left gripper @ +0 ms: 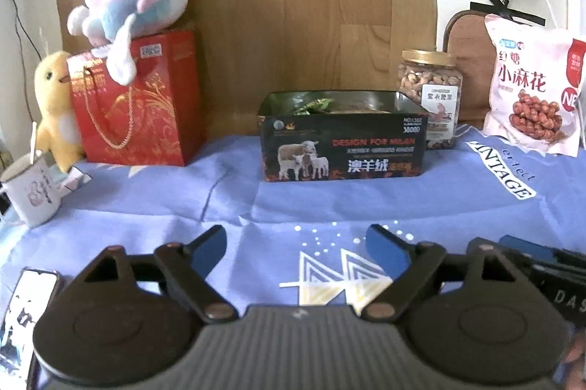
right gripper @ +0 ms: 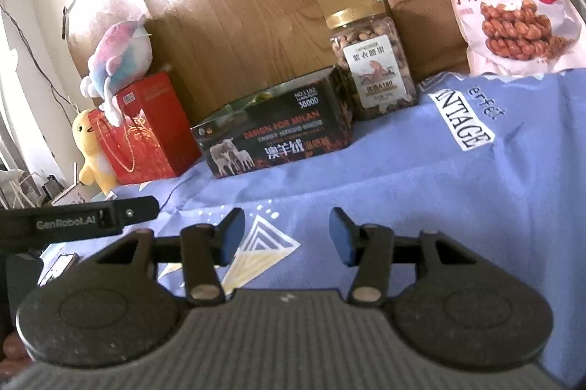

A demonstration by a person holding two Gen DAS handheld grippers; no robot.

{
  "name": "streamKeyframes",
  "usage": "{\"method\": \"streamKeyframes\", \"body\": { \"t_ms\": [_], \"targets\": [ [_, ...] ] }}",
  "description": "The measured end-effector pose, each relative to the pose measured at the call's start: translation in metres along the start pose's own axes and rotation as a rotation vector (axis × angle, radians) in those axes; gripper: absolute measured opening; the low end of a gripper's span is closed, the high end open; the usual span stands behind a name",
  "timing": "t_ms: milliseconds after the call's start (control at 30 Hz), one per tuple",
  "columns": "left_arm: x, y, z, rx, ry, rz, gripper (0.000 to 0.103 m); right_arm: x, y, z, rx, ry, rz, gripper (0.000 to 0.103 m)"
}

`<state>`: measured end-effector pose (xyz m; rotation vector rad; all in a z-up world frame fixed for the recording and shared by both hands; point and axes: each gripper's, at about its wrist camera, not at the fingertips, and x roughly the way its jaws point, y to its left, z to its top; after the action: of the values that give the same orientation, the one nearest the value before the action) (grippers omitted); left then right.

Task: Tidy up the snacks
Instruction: 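Withdraw the open left gripper from the tin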

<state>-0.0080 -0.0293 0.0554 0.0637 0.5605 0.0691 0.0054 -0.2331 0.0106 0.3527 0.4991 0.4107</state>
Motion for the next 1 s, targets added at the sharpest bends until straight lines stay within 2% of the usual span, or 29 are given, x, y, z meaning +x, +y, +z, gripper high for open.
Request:
{"method": "streamKeyframes", "body": {
  "t_ms": [400, 1000],
  "targets": [
    [0.0, -0.009, -0.006, 0.069, -0.042, 0.108, 0.103, -0.004, 0.001, -0.002, -0.017, -0.027, 0.028, 0.061],
    [0.022, -0.003, -0.015, 0.06, 0.014, 0.157, 0.103, -0.003, -0.008, -0.001, 0.038, -0.025, 0.049, 0.065]
  ]
}}
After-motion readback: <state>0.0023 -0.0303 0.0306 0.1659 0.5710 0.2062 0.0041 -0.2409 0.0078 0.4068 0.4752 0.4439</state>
